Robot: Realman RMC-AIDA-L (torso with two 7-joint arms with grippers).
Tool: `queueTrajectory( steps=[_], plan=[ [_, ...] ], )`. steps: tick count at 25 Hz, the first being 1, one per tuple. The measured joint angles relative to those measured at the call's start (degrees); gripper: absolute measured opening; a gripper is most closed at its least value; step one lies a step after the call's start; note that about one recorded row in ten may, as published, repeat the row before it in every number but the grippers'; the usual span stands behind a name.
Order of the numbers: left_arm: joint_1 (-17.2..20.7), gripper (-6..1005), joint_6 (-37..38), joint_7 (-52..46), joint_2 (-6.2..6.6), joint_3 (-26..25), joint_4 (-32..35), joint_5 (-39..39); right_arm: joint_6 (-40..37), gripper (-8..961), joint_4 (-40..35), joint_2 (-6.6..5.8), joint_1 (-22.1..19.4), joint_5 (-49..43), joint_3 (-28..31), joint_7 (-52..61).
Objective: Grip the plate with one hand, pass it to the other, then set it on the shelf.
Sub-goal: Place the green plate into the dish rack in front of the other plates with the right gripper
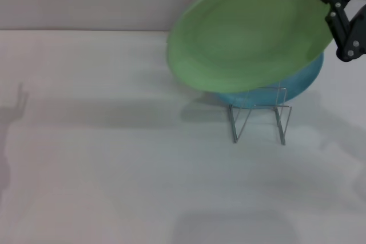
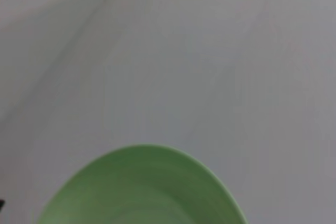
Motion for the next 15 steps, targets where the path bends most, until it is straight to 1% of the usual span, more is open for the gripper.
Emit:
queueTrajectory(
  steps=[2,7,15],
  plan=[
    [-0.16,791,-0.06,-0.02,0.02,0.21,-0.70,0.03,-0.06,39,-0.12,0.02,-0.07,-0.96,1.51,-1.84],
    [-0.49,791,-0.26,-0.10,-0.06,0.33,-2.09,0.09,0.02,38,-0.35,0.04,0.04,-2.62,3.68,-2.17],
    [-0.51,792,-1.41,-0.14,-0.12,1.09,-2.38,0.09,0.02,37,-1.16,0.08,-0.18,-4.47,5.70,-2.79]
  ],
)
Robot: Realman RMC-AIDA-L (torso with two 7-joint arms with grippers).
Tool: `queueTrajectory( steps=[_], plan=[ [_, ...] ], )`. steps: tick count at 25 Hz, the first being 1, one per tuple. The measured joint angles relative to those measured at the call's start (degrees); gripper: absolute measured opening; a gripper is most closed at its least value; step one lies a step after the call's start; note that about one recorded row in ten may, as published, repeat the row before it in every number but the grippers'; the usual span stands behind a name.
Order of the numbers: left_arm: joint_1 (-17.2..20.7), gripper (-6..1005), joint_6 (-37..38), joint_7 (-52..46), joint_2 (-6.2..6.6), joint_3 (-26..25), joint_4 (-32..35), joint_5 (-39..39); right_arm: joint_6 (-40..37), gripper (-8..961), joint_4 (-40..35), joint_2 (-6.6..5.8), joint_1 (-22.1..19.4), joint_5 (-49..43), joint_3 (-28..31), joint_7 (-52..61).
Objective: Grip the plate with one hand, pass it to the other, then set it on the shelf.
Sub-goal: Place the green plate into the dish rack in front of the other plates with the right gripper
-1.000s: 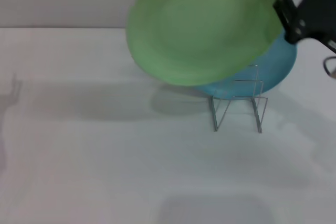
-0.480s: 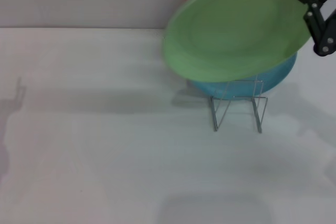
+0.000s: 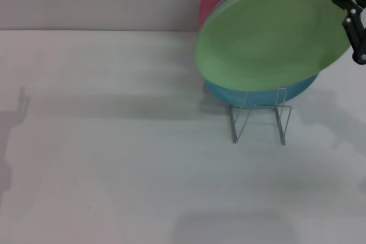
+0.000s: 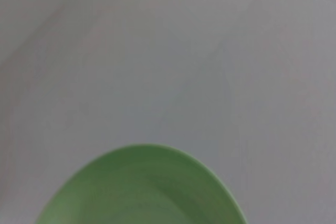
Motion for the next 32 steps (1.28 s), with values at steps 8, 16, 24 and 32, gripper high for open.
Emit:
queueTrajectory(
  steps=[8,16,24,32],
  plan=[
    [-0.24,792,-0.24,-0.02,0.04,0.67,-0.79,-0.01,0.49,38,-2.04,0.07,0.30,-2.24,3.36,-0.43],
    [-0.30,791,-0.24,-0.02,0.04,1.01,-0.84,-0.02,0.21,39,-3.85,0.04,0.36,-2.67,3.52,-1.50],
    [-0.31,792,-0.24,-0.02,-0.02,1.90,-0.83,-0.01,-0.04,38,-5.83,-0.08,0.45,-3.64,3.66,-2.64],
    [-0.31,790,-0.24,-0.02,-0.03,2.97,-0.83,-0.01,-0.40,39,-8.00,-0.11,0.60,-4.63,4.43,-4.14]
  ],
)
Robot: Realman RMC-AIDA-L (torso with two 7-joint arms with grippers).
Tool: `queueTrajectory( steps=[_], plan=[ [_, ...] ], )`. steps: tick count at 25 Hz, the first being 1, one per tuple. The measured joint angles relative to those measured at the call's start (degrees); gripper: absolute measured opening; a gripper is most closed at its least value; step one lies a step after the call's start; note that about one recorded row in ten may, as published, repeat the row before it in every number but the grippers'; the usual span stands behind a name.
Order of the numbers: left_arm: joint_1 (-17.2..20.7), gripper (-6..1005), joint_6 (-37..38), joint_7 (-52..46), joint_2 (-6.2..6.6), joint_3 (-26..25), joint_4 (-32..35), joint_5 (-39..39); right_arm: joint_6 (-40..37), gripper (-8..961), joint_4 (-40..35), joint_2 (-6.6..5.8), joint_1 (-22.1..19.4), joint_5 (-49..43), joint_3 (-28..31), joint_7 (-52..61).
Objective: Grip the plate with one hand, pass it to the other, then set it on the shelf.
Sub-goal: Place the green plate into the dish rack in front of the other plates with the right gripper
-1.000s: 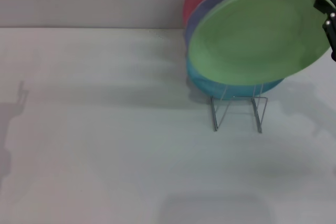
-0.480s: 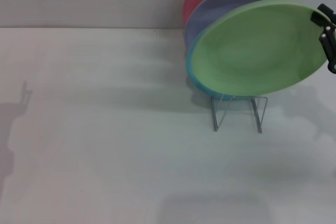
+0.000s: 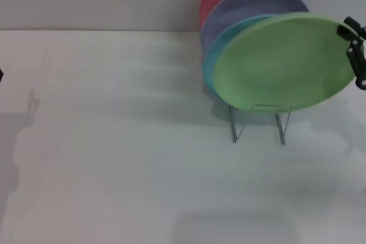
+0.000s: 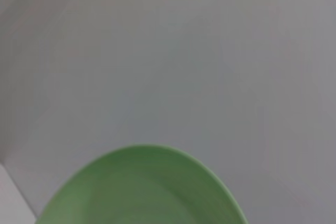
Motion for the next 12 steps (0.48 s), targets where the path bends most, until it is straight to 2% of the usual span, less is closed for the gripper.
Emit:
queueTrajectory(
  steps=[12],
  plan=[
    [-0.39,784,0.14,0.00,-0.09,1.43,0.09,0.00,-5.48,37,-4.36,0.23,1.14,-0.12,-0.02,-1.10]
  ],
)
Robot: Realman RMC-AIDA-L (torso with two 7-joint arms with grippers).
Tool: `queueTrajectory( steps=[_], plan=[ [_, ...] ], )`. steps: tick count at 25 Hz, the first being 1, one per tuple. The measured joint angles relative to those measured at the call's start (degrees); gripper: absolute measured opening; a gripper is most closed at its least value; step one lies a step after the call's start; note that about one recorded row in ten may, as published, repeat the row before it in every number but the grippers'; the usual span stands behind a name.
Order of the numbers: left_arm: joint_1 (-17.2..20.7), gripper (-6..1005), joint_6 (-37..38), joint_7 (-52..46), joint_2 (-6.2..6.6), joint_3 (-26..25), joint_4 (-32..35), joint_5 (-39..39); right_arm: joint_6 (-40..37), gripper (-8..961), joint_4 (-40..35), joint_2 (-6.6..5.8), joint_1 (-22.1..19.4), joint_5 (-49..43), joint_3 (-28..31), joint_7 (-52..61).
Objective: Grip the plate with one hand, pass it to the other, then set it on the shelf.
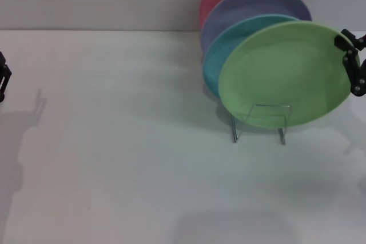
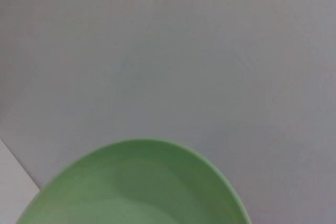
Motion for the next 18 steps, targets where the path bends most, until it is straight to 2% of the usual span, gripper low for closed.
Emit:
queueTrajectory(
  steps=[13,18],
  plan=[
    [0.22,786,-0.13,0.00,-0.09,0.79,0.10,-0.30,1.57,39,-1.75,0.11,0.18,0.43,-0.36,0.27],
    [0.01,787,-0.15,-0.05,-0.17,0.88,0.22,-0.38,1.80,163,-2.71,-0.06,0.62,0.10,-0.34,0.47]
  ],
)
